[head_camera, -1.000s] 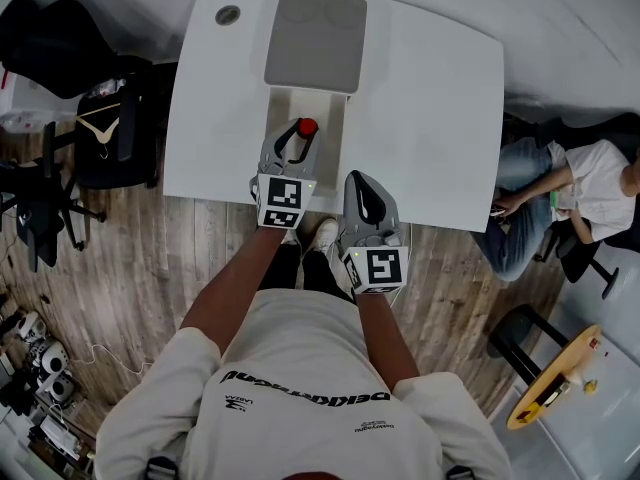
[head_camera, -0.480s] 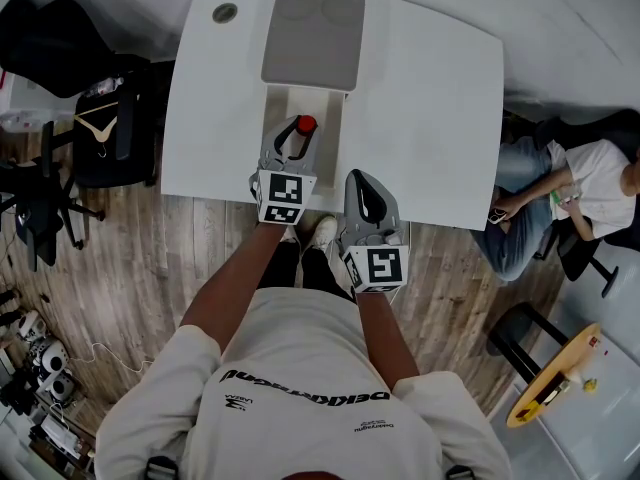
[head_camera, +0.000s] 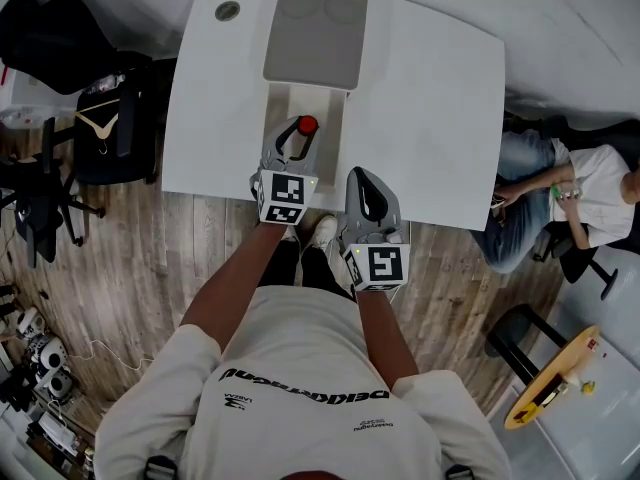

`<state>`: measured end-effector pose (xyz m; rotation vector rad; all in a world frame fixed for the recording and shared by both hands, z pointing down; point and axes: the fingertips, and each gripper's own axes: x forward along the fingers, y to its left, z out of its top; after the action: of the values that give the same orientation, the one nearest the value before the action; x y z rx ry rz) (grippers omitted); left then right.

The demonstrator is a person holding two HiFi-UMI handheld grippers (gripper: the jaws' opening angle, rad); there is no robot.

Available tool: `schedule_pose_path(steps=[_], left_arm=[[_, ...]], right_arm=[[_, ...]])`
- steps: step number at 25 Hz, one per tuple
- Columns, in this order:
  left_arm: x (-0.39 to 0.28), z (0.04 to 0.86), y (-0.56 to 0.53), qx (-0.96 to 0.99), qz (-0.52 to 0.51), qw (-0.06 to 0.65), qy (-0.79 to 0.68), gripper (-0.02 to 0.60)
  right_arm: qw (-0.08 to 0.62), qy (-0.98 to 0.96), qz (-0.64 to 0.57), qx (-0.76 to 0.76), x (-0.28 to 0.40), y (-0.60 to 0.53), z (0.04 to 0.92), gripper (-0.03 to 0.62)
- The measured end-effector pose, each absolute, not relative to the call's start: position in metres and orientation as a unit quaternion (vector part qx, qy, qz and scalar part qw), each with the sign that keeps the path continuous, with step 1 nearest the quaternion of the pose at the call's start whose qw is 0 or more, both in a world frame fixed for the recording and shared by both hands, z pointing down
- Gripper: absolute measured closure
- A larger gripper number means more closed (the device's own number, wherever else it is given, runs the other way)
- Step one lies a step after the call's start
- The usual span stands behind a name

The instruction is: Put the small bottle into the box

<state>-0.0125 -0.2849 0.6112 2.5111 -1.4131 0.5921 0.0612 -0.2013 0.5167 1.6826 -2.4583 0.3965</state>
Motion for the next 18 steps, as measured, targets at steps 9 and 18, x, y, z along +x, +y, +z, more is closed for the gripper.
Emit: schedule_pose_path(steps=[9,18], left_arm=[[-0.0120,0.6134,-0.2832,0.849,0.199,0.103,-0.479,0.437],[-0.0116,0.6133,-0.2815,0.849,0.193,0.114,-0.479,0.431]], right_arm=[[0.068,-0.817,0.129,0.558,0.0613,-0.1993,0.5164,0.595],[0.067,-0.818,0.127,0.557,0.0611,-0.1956,0.5134,0.595]])
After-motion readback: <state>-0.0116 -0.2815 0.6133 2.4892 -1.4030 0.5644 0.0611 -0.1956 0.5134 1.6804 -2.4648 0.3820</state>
